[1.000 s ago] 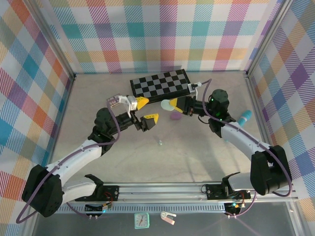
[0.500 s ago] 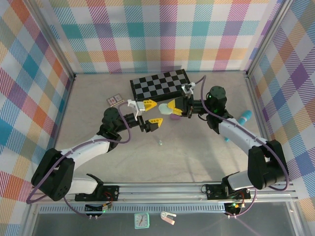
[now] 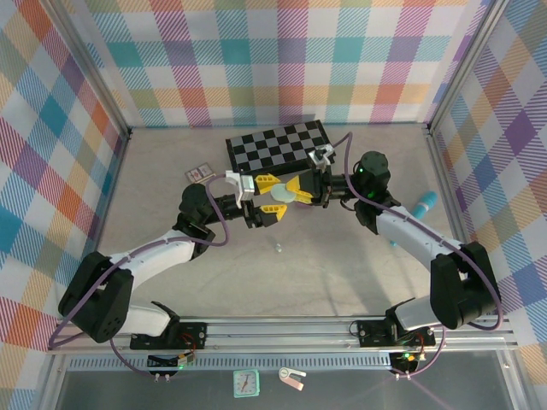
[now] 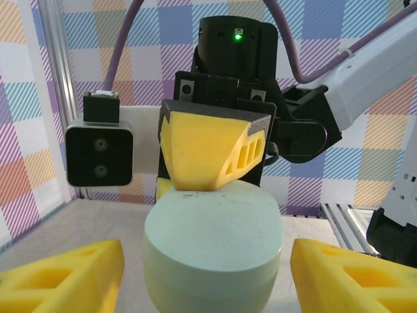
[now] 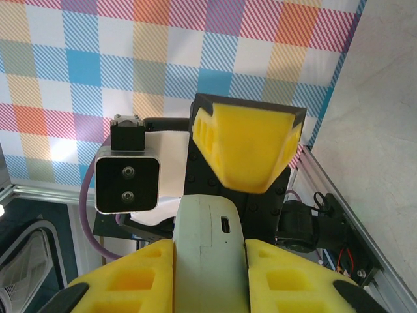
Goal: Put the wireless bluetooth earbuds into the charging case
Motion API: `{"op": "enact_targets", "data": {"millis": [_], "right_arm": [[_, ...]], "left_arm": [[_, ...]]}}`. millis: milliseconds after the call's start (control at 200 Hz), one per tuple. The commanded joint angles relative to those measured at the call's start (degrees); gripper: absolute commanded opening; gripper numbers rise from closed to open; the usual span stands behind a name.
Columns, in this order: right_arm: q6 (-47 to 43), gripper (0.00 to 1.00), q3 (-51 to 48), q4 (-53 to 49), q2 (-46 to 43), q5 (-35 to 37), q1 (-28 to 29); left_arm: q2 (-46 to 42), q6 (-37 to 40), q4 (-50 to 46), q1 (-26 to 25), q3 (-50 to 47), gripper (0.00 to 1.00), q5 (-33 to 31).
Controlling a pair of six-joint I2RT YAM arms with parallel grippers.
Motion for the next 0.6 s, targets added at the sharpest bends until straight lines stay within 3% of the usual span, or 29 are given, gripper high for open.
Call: {"op": "enact_targets", "data": {"millis": [0,325,595], "right_arm": [[0.6,0.05,1.8,3.0,0.1,-0.5,0.5],[0.7,0.03,1.6,3.0,0.5,-0.4,0.6],[3.5,0.02,1.2,6.4,1.4,-0.1,0.7]], "left_arm": [[0.5,-1.3,4.8,-0.7,1.7,0.63,3.0],[1.6,-2.9,7.3,-0.7,1.7,0.53,4.6],[2.0,-3.1,8.6,-0.7,1.3,0.53,4.6]]}}
